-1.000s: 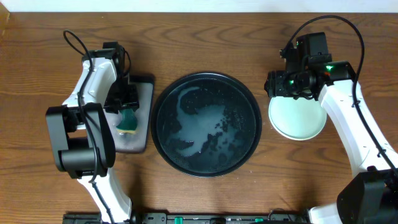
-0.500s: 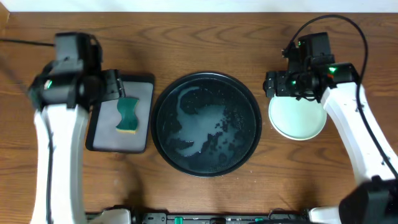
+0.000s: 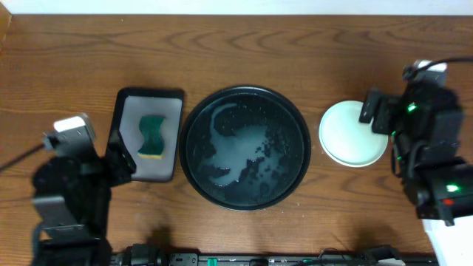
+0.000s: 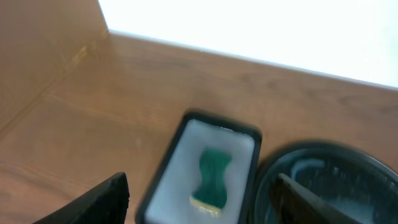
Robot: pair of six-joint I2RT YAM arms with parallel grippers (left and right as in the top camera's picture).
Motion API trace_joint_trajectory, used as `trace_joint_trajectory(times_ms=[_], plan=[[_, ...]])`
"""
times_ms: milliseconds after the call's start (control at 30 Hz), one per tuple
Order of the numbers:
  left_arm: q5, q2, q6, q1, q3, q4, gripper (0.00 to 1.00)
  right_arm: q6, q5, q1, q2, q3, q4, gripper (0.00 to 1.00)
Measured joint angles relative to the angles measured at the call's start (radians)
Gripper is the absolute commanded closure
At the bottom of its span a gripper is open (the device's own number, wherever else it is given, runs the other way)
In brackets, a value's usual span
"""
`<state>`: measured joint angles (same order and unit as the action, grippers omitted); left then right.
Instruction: Clean dirty plates on tray and stack at the side
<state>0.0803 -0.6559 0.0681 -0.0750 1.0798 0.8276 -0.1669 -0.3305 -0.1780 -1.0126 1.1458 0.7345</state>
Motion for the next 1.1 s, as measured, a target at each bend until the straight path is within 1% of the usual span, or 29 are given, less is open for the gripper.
trace_joint_trajectory(times_ms=[100,167,233,333,467,733,933,1100], plan=[[0.005,0.068,0.071,0.000,-0.186,-0.069,0.27,-0.043,-0.011,0.000,0.034,-0.238,-0.158,0.01],[0.005,0.066,0.123,0.000,-0.315,-0.085,0.26,-0.063,-0.010,0.000,0.038,-0.371,-0.221,0.01],[0.005,0.041,0.151,0.000,-0.402,-0.099,0.27,-0.073,-0.010,0.000,0.040,-0.466,-0.294,0.01],[0.005,-0.014,0.184,0.000,-0.500,-0.140,0.27,-0.081,-0.006,0.000,0.040,-0.552,-0.359,0.01],[0.005,-0.085,0.224,0.000,-0.535,-0.165,0.27,-0.086,-0.006,0.000,0.040,-0.605,-0.389,0.01],[0.005,-0.142,0.247,0.000,-0.535,-0.182,0.26,-0.087,-0.002,0.000,0.041,-0.612,-0.396,0.01],[0.005,-0.171,0.247,0.000,-0.535,-0.181,0.26,-0.097,0.108,0.000,0.041,-0.612,-0.396,0.01],[0.005,-0.189,0.247,0.000,-0.535,-0.182,0.26,-0.103,0.138,0.000,0.041,-0.612,-0.393,0.01]])
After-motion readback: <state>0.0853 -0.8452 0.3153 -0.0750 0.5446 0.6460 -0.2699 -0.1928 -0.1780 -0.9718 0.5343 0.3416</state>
